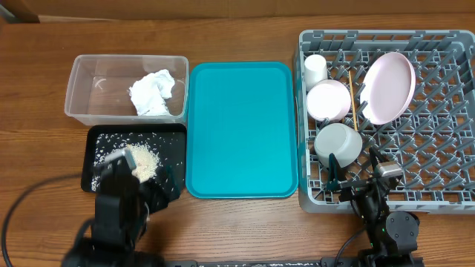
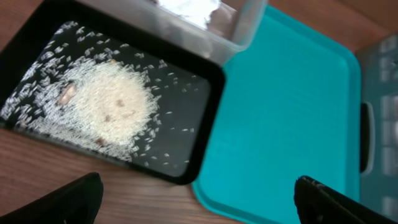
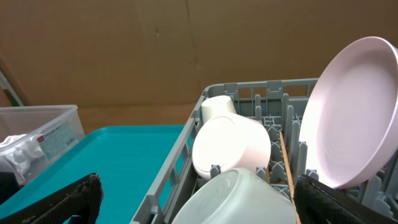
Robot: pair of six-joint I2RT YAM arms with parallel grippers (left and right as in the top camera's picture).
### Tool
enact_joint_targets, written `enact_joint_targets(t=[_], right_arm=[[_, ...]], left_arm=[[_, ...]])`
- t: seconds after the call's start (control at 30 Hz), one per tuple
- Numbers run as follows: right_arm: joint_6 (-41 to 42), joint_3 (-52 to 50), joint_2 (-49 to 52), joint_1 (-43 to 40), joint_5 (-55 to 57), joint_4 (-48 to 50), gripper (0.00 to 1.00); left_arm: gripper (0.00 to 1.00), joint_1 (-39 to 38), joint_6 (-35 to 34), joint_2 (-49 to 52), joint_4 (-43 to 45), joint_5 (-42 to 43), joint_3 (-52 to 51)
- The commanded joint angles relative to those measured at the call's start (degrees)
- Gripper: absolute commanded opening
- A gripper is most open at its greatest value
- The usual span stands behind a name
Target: Sort waste into correct bins and load items into the dishwasher
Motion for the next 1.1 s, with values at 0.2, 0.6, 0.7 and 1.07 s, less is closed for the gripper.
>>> enact_joint_targets(t=[0.2, 0.6, 0.7, 1.07], right_arm=[[0.2, -0.6, -0.7, -0.1, 0.5, 0.2, 1.0], [0.2, -0.6, -0.7, -0.1, 0.5, 0.2, 1.0], [0.2, -0.6, -0.7, -0.1, 0.5, 0.2, 1.0], [0.2, -0.6, -0.7, -0.1, 0.5, 0.2, 1.0]], left_arm=[[1.0, 5.0, -0.5, -20.1, 29.9, 0.9, -23.3], [1.0, 9.5, 2.9, -30.1, 60.0, 6.7, -40.4], [1.0, 10.6, 3.2, -30.9, 60.0, 7.1, -42.7], [1.0, 15.4, 28.1, -31.3, 52.5, 12.0, -43.5]])
